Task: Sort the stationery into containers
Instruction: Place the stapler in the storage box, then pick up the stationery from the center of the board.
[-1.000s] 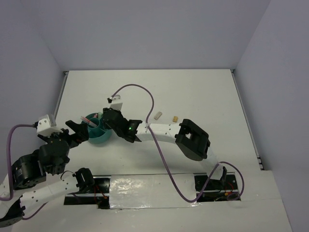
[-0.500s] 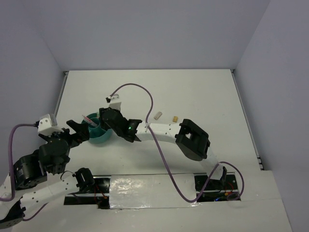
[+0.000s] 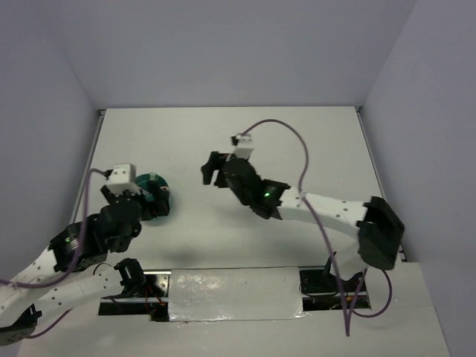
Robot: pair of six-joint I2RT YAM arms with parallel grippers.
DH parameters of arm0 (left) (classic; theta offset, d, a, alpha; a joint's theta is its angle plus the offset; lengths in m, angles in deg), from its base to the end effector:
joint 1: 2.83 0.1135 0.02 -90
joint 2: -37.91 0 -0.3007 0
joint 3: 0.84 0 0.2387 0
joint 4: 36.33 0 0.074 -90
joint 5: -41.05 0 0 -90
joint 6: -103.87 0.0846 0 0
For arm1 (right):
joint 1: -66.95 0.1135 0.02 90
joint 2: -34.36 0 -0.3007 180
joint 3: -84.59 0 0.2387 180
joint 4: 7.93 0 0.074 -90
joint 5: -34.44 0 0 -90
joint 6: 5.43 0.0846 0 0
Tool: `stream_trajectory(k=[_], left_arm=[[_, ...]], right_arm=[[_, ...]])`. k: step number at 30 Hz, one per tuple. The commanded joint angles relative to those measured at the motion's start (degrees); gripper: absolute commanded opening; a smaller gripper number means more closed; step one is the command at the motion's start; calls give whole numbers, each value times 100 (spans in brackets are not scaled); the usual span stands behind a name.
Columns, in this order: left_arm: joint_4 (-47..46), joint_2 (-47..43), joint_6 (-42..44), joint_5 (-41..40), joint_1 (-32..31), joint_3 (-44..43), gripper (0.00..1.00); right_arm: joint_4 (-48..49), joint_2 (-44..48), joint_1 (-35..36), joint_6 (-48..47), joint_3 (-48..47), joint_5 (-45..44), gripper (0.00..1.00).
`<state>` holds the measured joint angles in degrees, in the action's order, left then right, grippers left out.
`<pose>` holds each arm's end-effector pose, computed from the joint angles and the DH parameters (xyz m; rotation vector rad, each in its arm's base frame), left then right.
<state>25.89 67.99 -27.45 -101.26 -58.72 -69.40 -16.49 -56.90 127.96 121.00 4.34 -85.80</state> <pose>0.0901 -0.0136 0.3621 -0.3328 1.7984 -0.2871 0.2309 0.3288 0.3193 -0.0500 1.9183 0.6638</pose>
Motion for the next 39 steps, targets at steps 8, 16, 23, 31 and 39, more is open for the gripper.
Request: stream_trajectory(k=[8, 16, 23, 31, 39], left_arm=[[-2848, 2885, 1037, 2136, 175, 523, 99], [-3510, 6753, 1987, 3430, 931, -1558, 96], [-3350, 8258, 2339, 3657, 1169, -2993, 90], [-3245, 9014, 2524, 3913, 1353, -3328, 80], [-3464, 9358, 2427, 3983, 1441, -3188, 44]], right_arm=[[-2233, 3323, -1601, -451, 1919, 537, 82], [-3386, 5328, -1847, -794, 2350, 808, 87], [-3825, 5848, -1865, -970, 2508, 1064, 88], [-3782, 6006, -1874, -1137, 2500, 1239, 88], [-3703, 6068, -1874, -1208, 2438, 1310, 88]])
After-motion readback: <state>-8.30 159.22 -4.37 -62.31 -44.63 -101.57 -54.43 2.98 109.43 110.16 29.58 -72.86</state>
